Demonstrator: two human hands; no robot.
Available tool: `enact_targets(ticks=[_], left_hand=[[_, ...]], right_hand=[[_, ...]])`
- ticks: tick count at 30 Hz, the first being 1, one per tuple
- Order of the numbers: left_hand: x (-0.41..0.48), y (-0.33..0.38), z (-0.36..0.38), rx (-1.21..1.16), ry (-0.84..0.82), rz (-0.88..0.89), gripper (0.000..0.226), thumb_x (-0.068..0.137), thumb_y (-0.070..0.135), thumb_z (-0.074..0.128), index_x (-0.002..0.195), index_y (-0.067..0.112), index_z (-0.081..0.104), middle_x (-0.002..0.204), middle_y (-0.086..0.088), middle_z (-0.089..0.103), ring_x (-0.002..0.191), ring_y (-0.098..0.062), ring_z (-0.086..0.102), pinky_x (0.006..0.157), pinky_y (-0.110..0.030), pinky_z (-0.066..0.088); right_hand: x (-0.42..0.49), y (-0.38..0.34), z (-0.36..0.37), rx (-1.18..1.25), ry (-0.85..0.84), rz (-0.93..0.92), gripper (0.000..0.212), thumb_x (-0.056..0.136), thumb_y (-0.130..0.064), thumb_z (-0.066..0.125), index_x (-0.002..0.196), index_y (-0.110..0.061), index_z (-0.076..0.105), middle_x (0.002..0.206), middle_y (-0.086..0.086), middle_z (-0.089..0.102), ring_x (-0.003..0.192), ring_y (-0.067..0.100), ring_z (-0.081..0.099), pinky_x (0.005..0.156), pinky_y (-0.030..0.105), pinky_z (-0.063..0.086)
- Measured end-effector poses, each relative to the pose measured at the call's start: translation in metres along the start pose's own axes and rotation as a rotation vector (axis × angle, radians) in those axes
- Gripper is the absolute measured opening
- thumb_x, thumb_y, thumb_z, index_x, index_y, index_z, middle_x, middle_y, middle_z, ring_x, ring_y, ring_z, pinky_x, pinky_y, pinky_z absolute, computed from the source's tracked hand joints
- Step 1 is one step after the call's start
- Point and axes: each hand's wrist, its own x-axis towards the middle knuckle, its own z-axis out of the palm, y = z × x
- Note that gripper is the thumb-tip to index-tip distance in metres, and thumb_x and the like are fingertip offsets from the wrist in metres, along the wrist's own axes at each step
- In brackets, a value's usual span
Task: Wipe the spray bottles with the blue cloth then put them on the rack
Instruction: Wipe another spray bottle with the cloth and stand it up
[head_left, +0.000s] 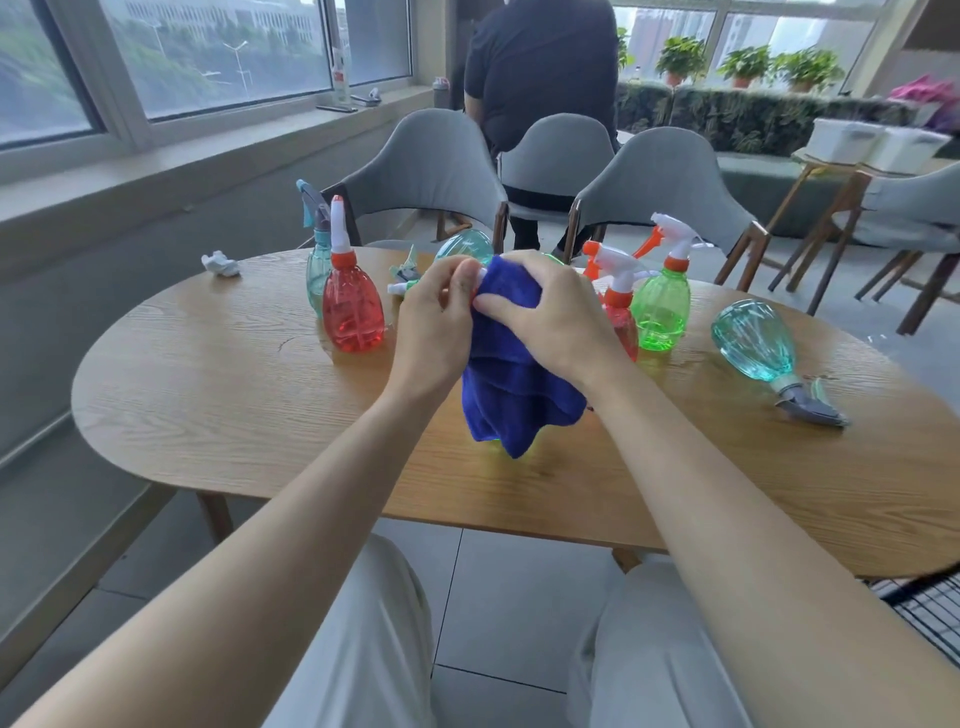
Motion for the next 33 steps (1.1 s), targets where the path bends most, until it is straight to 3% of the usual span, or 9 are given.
enact_targets(ticks=[2,7,13,18,22,24,27,29,33], left_hand=[[-0.001,-0.001,0.001,-0.001,-0.008,-0.002,0.028,0.114,0.028,0.049,0.116,0.015,0.074,0.102,0.002,0.076,0.099,-0.017,0.072,0.094,-0.041,0.058],[-0.001,0.001,0.004,0.011,-0.009,-0.004,0.029,0.112,0.035,0.051,0.117,0.021,0.076,0.106,0.005,0.076,0.105,-0.016,0.072,0.097,-0.049,0.058],[-0.001,-0.001,0.004,0.003,0.046,-0.006,0.029,0.113,0.031,0.052,0.114,0.016,0.077,0.098,0.009,0.076,0.096,-0.009,0.071,0.094,-0.035,0.057],[-0.003,0.002,0.013,-0.039,0.077,-0.008,0.026,0.113,0.029,0.052,0.114,0.016,0.075,0.102,0.005,0.076,0.089,-0.001,0.064,0.085,-0.017,0.049],[0.001,0.0,0.015,-0.038,0.089,-0.094,0.031,0.112,0.038,0.053,0.12,0.02,0.077,0.114,0.004,0.075,0.098,-0.004,0.066,0.093,-0.021,0.051],[0.005,0.001,0.015,0.002,0.122,-0.138,0.033,0.11,0.046,0.055,0.122,0.023,0.076,0.112,0.001,0.073,0.097,-0.007,0.066,0.097,-0.03,0.053],[0.006,0.01,0.02,-0.018,0.157,-0.206,0.033,0.11,0.045,0.054,0.121,0.021,0.075,0.091,0.004,0.069,0.083,-0.009,0.064,0.086,-0.034,0.055],[0.005,0.014,0.024,-0.049,0.144,-0.238,0.034,0.111,0.044,0.051,0.117,0.019,0.074,0.091,0.003,0.071,0.085,-0.013,0.068,0.085,-0.038,0.057],[0.001,0.02,0.028,-0.042,0.088,-0.241,0.042,0.111,0.044,0.05,0.105,0.012,0.075,0.083,0.009,0.069,0.078,-0.004,0.062,0.082,-0.032,0.053]], right_hand=[[-0.002,0.009,-0.003,0.008,-0.01,0.013,0.039,0.088,-0.045,0.082,0.121,-0.027,0.072,0.104,-0.013,0.073,0.096,0.006,0.066,0.088,0.022,0.05],[-0.015,0.017,0.003,0.275,0.118,0.113,0.021,0.087,-0.049,0.082,0.088,-0.034,0.068,0.075,-0.019,0.069,0.071,0.0,0.063,0.068,0.017,0.047],[-0.025,0.015,0.024,0.7,0.242,0.278,0.028,0.094,-0.037,0.08,0.099,-0.012,0.07,0.086,-0.001,0.072,0.081,0.013,0.069,0.081,0.038,0.059],[-0.028,0.02,0.021,1.035,0.25,0.386,0.024,0.097,-0.036,0.077,0.104,-0.013,0.077,0.102,0.012,0.077,0.098,0.028,0.074,0.099,0.051,0.06],[-0.03,0.027,0.02,1.225,0.145,0.45,0.052,0.096,-0.04,0.076,0.13,0.0,0.07,0.13,0.025,0.07,0.121,0.04,0.068,0.11,0.056,0.052],[-0.033,0.032,0.016,1.234,0.114,0.48,0.048,0.098,-0.035,0.073,0.131,0.0,0.07,0.13,0.024,0.07,0.119,0.039,0.069,0.103,0.047,0.057],[-0.034,0.03,0.012,1.128,0.126,0.456,0.029,0.098,-0.018,0.073,0.121,-0.001,0.074,0.105,0.018,0.074,0.092,0.031,0.072,0.079,0.036,0.06],[-0.034,0.027,0.011,1.061,0.133,0.435,0.02,0.096,-0.01,0.07,0.114,-0.002,0.075,0.094,0.015,0.074,0.085,0.027,0.071,0.071,0.032,0.058],[-0.037,0.033,0.009,0.923,0.034,0.352,0.035,0.092,-0.003,0.068,0.126,-0.009,0.073,0.114,0.014,0.078,0.102,0.031,0.075,0.087,0.037,0.06]])
